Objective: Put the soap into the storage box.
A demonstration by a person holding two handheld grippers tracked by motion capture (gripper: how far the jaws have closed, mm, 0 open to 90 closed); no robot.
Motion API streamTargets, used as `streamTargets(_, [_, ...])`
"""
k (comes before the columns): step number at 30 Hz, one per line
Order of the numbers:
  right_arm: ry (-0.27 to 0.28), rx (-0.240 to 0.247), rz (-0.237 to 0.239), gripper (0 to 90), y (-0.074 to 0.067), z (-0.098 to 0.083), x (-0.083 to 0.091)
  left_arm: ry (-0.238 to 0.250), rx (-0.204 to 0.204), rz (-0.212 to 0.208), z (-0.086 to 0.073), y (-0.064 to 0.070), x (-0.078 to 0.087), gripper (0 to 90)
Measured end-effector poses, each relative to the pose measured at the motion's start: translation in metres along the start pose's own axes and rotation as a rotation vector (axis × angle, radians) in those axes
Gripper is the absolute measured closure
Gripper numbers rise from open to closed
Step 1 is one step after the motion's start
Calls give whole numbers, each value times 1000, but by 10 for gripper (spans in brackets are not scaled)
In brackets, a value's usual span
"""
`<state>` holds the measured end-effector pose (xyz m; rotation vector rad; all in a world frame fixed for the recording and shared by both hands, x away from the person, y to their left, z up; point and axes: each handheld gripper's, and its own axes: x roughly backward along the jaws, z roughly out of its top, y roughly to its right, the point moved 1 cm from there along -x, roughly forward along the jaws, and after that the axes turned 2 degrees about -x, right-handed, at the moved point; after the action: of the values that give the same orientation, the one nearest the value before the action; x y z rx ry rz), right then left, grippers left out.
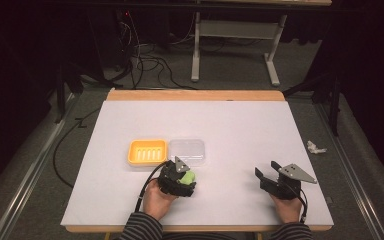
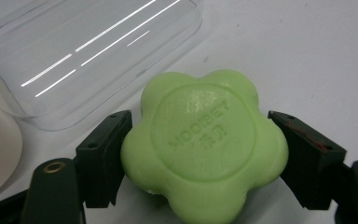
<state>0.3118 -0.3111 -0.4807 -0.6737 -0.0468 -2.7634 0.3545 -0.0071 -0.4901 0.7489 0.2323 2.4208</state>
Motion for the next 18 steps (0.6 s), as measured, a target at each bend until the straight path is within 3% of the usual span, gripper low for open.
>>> streamTargets(18, [-2, 0, -1, 321, 0, 0, 0, 40, -18, -22, 12, 1, 20, 256])
